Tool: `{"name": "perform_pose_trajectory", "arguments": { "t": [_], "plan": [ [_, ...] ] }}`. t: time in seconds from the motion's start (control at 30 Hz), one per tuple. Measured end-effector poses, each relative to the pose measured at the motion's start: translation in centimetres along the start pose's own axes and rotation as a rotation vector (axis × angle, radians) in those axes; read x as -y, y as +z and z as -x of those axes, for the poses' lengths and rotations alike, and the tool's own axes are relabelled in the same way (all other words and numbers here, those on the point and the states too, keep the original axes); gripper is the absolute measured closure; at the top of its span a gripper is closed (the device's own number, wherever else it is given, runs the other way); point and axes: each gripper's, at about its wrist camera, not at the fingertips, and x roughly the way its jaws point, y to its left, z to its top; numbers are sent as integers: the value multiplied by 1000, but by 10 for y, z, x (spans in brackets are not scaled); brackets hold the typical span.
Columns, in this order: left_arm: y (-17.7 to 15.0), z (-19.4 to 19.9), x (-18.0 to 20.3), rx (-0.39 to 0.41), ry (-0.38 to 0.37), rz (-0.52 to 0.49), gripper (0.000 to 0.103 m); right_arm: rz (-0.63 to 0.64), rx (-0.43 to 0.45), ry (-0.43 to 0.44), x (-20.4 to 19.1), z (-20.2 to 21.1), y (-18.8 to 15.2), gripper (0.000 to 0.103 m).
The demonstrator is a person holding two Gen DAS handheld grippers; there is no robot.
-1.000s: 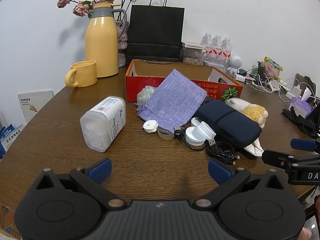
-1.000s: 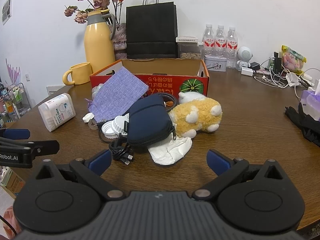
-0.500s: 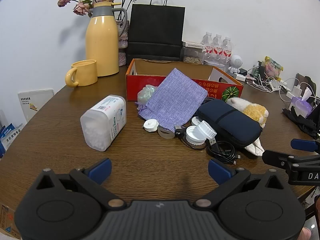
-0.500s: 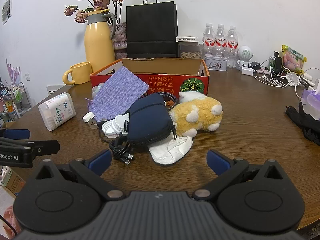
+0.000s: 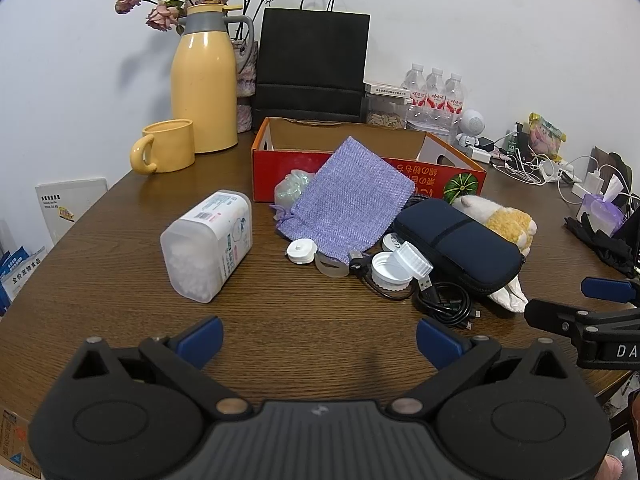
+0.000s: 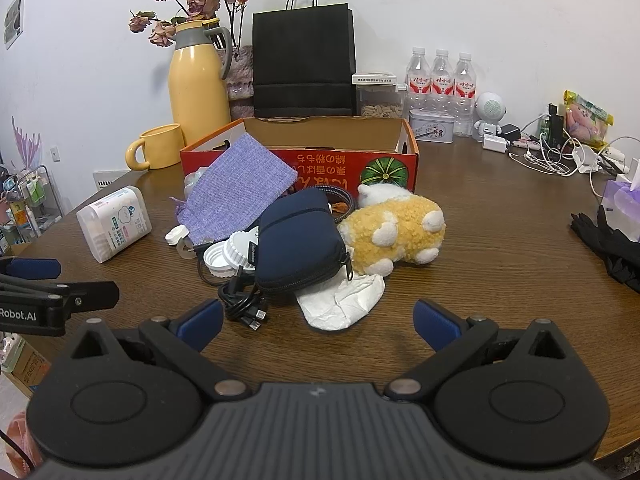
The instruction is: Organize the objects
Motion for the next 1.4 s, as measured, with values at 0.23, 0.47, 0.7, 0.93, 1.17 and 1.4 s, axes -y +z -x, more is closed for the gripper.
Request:
{"name": "perform_pose_trajectory", "arguments": {
  "t": [0.23, 0.47, 0.7, 0.93, 1.17, 1.4],
  "plan": [
    [0, 0, 0, 0, 0, 2, 0, 1, -1, 0, 0, 0, 0, 0],
    [1, -1, 0, -3, -6, 1, 0, 0, -2, 0, -1, -1, 0, 0],
    [1, -3, -3, -7, -5, 5, 0, 3, -11, 7, -2, -4, -1, 0],
    [2, -6, -13, 9, 5, -1, 0, 12, -31, 23, -10, -14, -3, 0],
    [7, -16, -32, 25, 47, -24, 0, 23, -57, 40, -23, -32, -3, 0],
    [16, -31, -57, 53, 49, -10, 1, 17, -75, 57, -33, -53, -1, 2]
  ]
}}
